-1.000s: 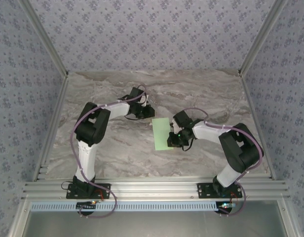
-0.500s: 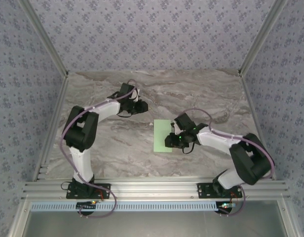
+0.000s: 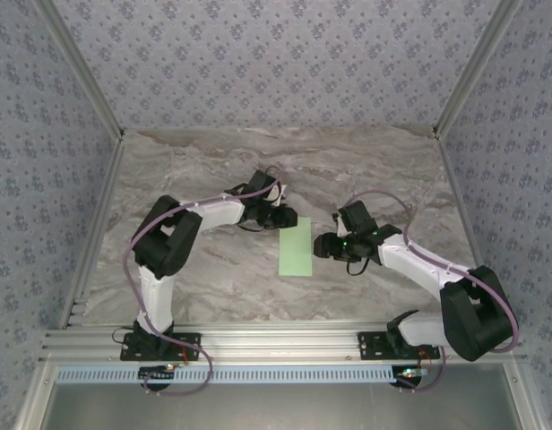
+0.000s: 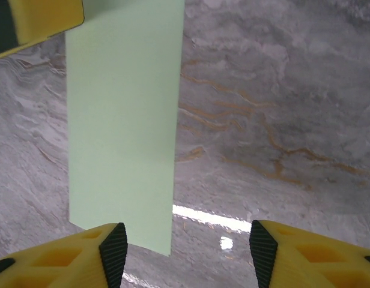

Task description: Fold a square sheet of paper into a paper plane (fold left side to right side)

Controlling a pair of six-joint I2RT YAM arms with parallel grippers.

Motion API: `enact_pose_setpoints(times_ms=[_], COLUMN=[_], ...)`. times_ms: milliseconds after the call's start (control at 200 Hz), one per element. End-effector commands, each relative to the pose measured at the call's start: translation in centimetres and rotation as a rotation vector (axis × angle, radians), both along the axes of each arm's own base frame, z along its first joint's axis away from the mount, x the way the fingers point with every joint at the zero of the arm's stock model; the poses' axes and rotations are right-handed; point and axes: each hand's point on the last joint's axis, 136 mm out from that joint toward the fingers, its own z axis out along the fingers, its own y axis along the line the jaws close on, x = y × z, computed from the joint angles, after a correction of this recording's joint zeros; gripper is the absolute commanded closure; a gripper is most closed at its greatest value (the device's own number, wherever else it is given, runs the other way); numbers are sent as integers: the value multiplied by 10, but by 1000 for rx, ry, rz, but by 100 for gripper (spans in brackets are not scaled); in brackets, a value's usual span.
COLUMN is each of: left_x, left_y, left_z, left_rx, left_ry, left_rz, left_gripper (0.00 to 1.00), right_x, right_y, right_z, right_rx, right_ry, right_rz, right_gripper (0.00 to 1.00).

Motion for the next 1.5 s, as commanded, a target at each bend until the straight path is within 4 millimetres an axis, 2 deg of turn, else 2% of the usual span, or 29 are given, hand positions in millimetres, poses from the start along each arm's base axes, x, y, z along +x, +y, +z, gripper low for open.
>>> enact_pose_setpoints(times_ms=[0,90,300,425,779,1139,1494], left_x=[6,2,-5,-6,-9,-10,-10], left_y=[4,9,14,14,10,10,9], left_z=[-7,-14,-22,-22,-22,-22,-21], left_rx=[52,83,101,98,92,87,84], left_ry=[8,15,30,28,28,28,28], left_rz=[20,29,26,25,18,17,17], left_gripper=[72,72,73,73,73,73,73], right_x=[-5,-4,-1,1,-8,-5,1], right_y=[-6,1,20,31,39,53,57], right_z=[-1,1,3,-2,-24,-28,-32], right_rx=[6,78,214,265,231,200,203], right_ry=[24,46,107,178,278,286,280], right_rz=[-9,-13,-12,-23,-29,-6,-16], right_gripper=[36,32,31,38,41,43,44])
